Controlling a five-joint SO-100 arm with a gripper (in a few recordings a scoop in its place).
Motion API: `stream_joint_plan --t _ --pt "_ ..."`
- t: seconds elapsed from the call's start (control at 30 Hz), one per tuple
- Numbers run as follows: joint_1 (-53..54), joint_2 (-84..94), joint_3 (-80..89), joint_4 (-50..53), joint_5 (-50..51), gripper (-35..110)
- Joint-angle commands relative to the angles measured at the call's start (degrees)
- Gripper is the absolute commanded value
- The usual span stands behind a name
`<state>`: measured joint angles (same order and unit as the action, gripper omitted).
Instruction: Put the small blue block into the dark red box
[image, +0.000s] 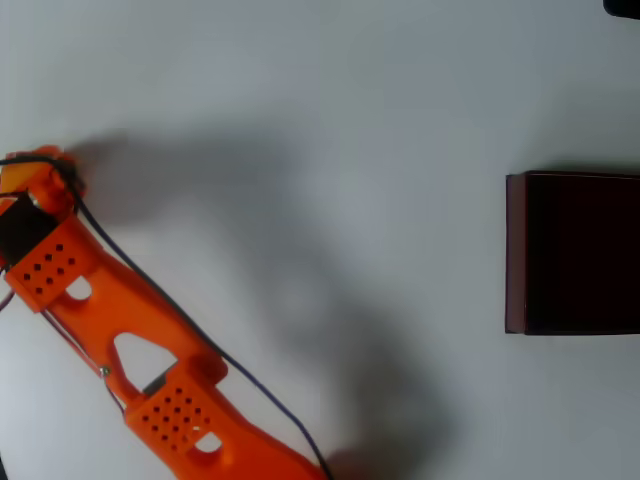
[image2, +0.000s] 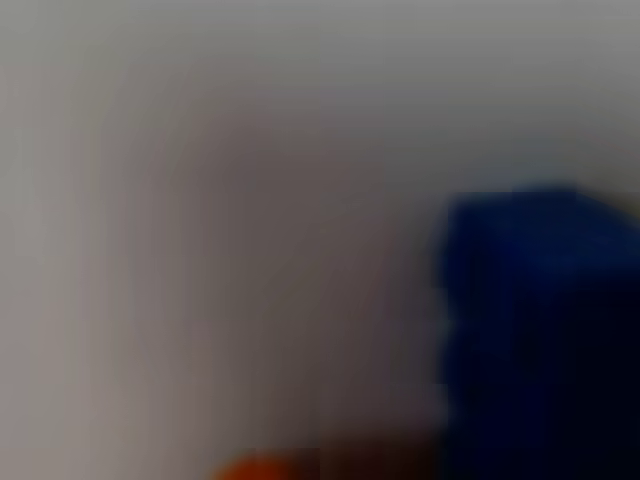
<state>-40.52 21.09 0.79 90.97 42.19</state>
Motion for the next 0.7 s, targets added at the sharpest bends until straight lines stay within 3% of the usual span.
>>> stream_joint_plan --t 0.0,0.27,0.47,0.67 --pt "0.09 1.49 0.18 -0.7 0.35 0" --pt "0.7 1.32 -0.18 -0.26 0.97 0" --pt "2.9 9.14 -4.13 12.39 -0.79 0" --pt "11.51 28.21 15.56 14.24 -5.89 0"
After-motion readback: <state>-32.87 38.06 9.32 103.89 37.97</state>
